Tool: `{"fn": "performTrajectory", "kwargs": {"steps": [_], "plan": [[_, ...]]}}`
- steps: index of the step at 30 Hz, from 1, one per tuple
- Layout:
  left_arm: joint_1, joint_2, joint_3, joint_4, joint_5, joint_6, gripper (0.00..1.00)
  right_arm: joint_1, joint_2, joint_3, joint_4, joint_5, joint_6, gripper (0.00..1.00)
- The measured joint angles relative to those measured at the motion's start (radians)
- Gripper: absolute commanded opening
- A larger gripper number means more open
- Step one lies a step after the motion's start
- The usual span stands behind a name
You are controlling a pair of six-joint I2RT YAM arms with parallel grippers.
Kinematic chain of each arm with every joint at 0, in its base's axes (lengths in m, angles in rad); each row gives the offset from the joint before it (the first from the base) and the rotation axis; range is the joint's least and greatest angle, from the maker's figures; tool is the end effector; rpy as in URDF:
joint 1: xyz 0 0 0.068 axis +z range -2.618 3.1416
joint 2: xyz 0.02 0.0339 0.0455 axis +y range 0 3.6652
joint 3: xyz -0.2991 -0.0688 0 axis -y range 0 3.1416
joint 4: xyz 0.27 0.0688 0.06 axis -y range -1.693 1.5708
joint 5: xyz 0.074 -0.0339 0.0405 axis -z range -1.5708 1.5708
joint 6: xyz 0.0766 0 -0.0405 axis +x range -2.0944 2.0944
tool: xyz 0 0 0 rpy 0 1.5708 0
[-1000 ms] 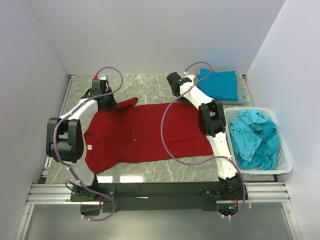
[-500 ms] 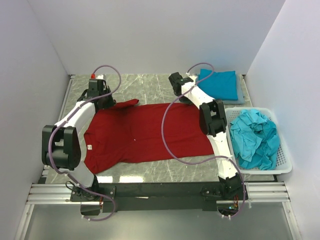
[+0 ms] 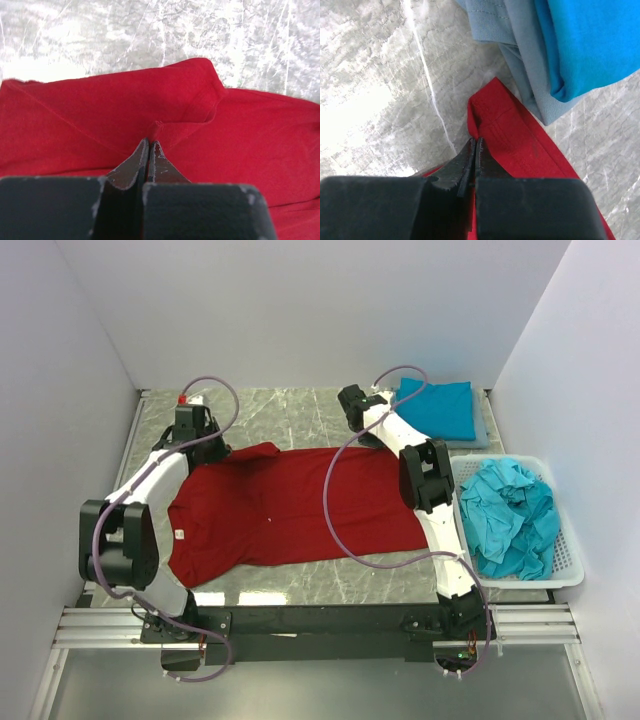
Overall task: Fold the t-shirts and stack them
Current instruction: Fold the tshirt
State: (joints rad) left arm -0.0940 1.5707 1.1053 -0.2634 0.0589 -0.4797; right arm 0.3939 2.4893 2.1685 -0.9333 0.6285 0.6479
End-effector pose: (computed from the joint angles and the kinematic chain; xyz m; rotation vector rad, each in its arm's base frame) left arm 0.3982 -0.0421 0.2448 -0.4155 2.2877 -0.3602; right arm 0.5484 0.1792 0.1377 0.4481 2.4787 -0.5093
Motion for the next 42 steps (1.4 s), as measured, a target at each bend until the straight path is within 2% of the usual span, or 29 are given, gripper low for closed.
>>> {"fn": "performTrajectory", "kwargs": {"steps": [19, 31, 42], "plan": [[-0.004, -0.431, -0.325, 0.045, -0.105, -0.245, 0.0, 0.024, -0.21, -0.298, 0.135, 0.012, -0.006, 0.0], [-0.008, -0.741, -0.386, -0.124, -0.17, -0.359, 0.0, 0.046, -0.449, -0.575, 0.227, 0.013, 0.011, 0.0], [-0.008, -0.896, -0.415, -0.313, -0.179, -0.399, 0.0, 0.064, -0.571, -0.752, 0.261, 0.011, 0.037, 0.0]]}}
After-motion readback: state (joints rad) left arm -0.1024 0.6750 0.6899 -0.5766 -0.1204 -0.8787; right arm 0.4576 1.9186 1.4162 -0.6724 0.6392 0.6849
